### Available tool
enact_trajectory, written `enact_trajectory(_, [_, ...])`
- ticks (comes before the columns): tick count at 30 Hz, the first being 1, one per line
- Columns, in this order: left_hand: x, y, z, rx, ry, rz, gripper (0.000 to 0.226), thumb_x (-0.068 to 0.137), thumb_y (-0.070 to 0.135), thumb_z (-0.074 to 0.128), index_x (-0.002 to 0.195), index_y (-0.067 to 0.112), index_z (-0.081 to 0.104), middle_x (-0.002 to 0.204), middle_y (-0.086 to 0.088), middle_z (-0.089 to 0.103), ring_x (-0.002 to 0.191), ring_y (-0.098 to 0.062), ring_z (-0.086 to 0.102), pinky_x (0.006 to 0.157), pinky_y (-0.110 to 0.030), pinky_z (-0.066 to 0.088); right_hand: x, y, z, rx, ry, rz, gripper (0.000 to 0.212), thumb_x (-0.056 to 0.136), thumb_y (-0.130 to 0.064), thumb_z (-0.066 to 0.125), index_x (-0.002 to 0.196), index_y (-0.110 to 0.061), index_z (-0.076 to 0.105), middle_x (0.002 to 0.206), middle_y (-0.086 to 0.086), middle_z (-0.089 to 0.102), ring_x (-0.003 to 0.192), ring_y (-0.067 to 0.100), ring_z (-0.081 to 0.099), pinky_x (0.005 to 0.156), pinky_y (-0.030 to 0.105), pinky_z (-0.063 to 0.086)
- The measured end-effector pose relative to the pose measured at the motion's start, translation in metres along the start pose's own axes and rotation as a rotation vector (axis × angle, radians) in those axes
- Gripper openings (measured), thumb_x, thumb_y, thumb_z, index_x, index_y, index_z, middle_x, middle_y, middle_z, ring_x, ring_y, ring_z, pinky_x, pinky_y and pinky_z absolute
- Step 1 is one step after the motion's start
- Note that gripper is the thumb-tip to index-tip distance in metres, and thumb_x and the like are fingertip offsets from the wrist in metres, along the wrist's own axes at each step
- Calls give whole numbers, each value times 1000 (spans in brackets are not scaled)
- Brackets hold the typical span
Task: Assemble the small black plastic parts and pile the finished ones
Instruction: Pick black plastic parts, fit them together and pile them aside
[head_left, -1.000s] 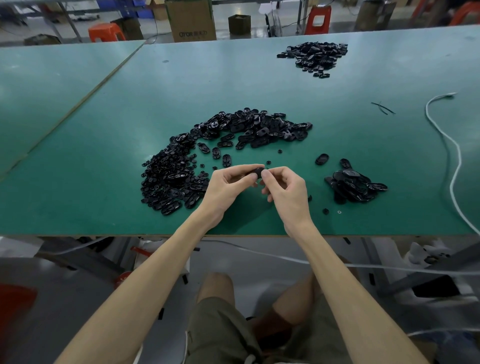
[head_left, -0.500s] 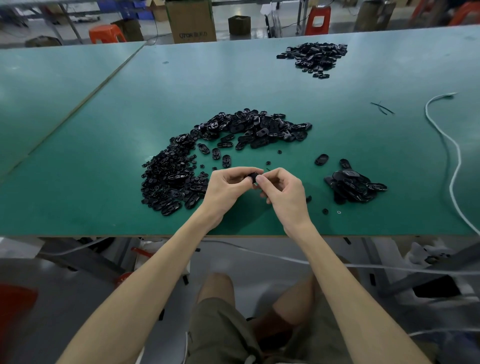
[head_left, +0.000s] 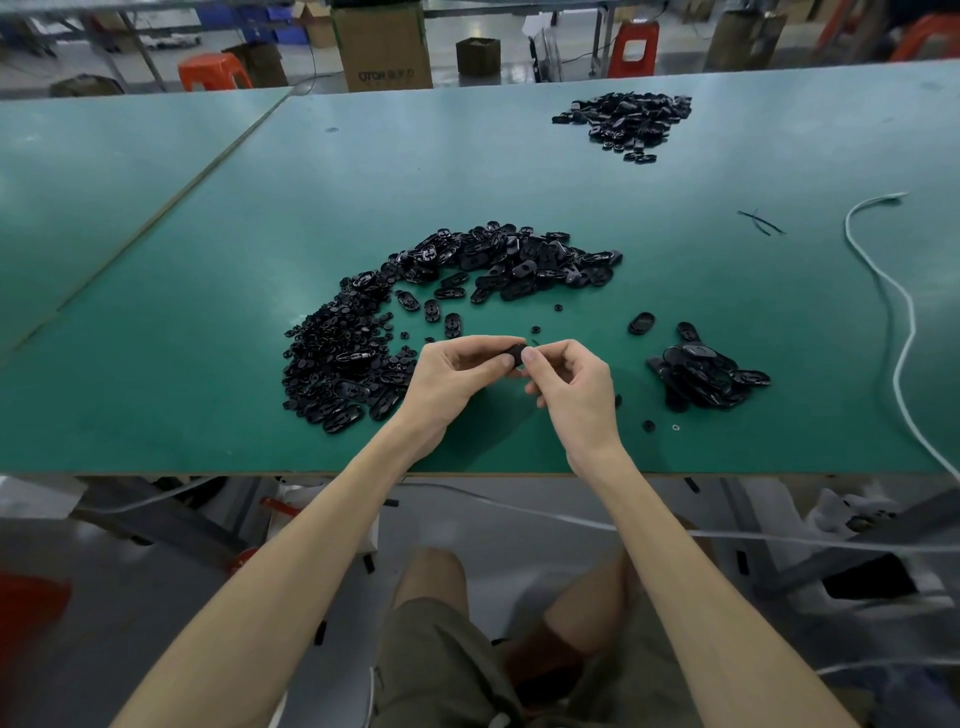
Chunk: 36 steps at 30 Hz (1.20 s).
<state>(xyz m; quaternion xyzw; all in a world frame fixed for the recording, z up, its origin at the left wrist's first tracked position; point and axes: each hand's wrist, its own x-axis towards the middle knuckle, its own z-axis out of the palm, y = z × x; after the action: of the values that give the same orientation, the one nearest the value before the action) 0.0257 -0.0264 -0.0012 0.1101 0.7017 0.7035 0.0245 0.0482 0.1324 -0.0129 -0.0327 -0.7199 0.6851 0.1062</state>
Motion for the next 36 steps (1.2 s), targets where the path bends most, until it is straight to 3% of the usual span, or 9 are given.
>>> enact_trajectory(12, [0, 1, 5, 100, 13, 24, 20, 94, 1, 70, 113, 2, 75, 102, -8, 79, 93, -19, 75, 88, -24, 56, -1, -1, -1, -13, 10, -4, 9, 99, -18, 70, 89, -17, 69, 78, -4, 76, 65, 6, 66, 57, 21, 51])
enact_trajectory(18, [18, 24, 29, 381, 189, 185, 16, 92, 6, 72, 104, 16, 79, 96, 7, 77, 88, -9, 70, 78, -20, 51, 4, -3, 3, -55, 21, 6, 8, 105, -16, 58, 109, -16, 65, 94, 0, 73, 68, 5, 69, 60, 20, 53])
enact_trajectory(21, [32, 49, 58, 483, 47, 254, 20, 89, 7, 74, 97, 25, 79, 89, 17, 75, 84, 2, 66, 72, -6, 43, 5, 0, 7, -205, -52, 2, 22, 102, -5, 52, 84, -17, 58, 71, -13, 63, 57, 2, 58, 56, 22, 45])
enact_trajectory(23, [40, 57, 80, 605, -91, 248, 17, 89, 11, 75, 100, 23, 78, 88, 13, 74, 83, 0, 66, 76, -10, 48, 4, 4, 6, -335, -65, 10, 31, 98, 3, 52, 80, -23, 52, 69, -16, 55, 63, 2, 52, 63, 20, 41])
enact_trajectory(26, [51, 59, 111, 776, -232, 170, 15, 90, 16, 75, 103, 22, 76, 92, 7, 72, 85, -11, 66, 86, -33, 56, -3, 5, -2, -505, -90, -202, 14, 104, 1, 51, 113, -5, 60, 99, 4, 65, 86, 9, 56, 87, 23, 46])
enact_trajectory(28, [56, 58, 125, 770, -301, 113, 14, 90, 12, 74, 103, 16, 77, 96, 1, 74, 86, -13, 67, 89, -35, 57, -6, -3, -8, -303, -21, -230, 20, 112, -4, 34, 125, 0, 49, 100, 8, 59, 84, 6, 61, 83, 21, 50])
enact_trajectory(31, [58, 59, 132, 755, -338, 103, 21, 92, 8, 72, 111, 12, 77, 108, -3, 76, 99, -14, 68, 97, -33, 53, -7, 0, -9, -265, -56, -265, 24, 112, -3, 34, 130, -1, 50, 103, 6, 56, 82, 4, 61, 85, 23, 56])
enact_trajectory(33, [59, 59, 127, 763, -259, 107, 25, 95, 8, 65, 115, 18, 76, 116, 1, 74, 104, -15, 67, 98, -35, 53, -6, -5, -5, -237, -16, -234, 24, 110, -2, 32, 121, -5, 53, 96, 6, 55, 78, 4, 57, 82, 25, 56])
enact_trajectory(36, [64, 56, 104, 918, -20, 123, 34, 96, 5, 54, 118, 21, 74, 123, -1, 70, 110, -21, 64, 97, -39, 51, -1, -10, 0, -283, -20, -79, 29, 102, 7, 41, 81, -7, 56, 69, 2, 52, 59, 3, 47, 61, 28, 41])
